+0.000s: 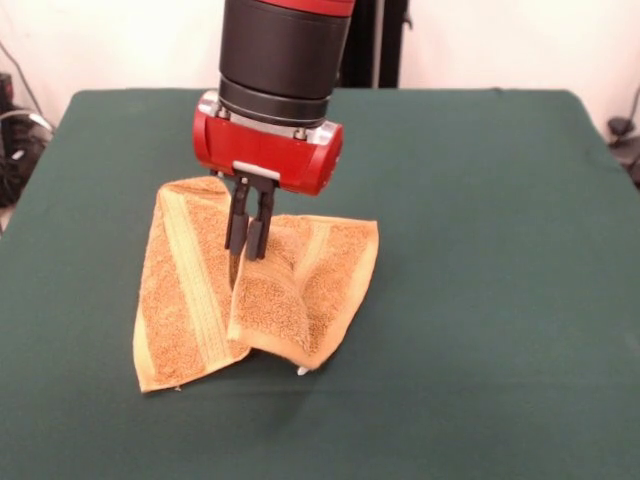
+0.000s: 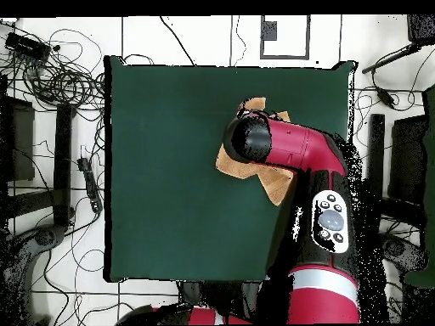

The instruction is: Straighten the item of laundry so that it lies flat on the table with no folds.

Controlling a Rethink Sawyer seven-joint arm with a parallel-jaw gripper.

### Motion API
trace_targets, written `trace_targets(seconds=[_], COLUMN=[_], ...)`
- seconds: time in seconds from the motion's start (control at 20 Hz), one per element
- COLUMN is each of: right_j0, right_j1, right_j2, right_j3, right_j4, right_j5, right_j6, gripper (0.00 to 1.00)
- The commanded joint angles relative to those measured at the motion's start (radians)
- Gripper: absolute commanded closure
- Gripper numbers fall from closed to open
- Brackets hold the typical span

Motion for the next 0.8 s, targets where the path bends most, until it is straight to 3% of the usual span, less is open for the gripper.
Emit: trace_targets(seconds=[0.05, 0.8], right_j0=[0.009, -0.009], right_j1=[0.022, 0.012], right_j2=[0.051, 0.074], right_j3=[0.101, 0.144], right_j4=[-0.016, -0.02], right_j5=[-0.005, -0.038], right_j6=[0.107, 0.108], gripper=[1.0, 1.0])
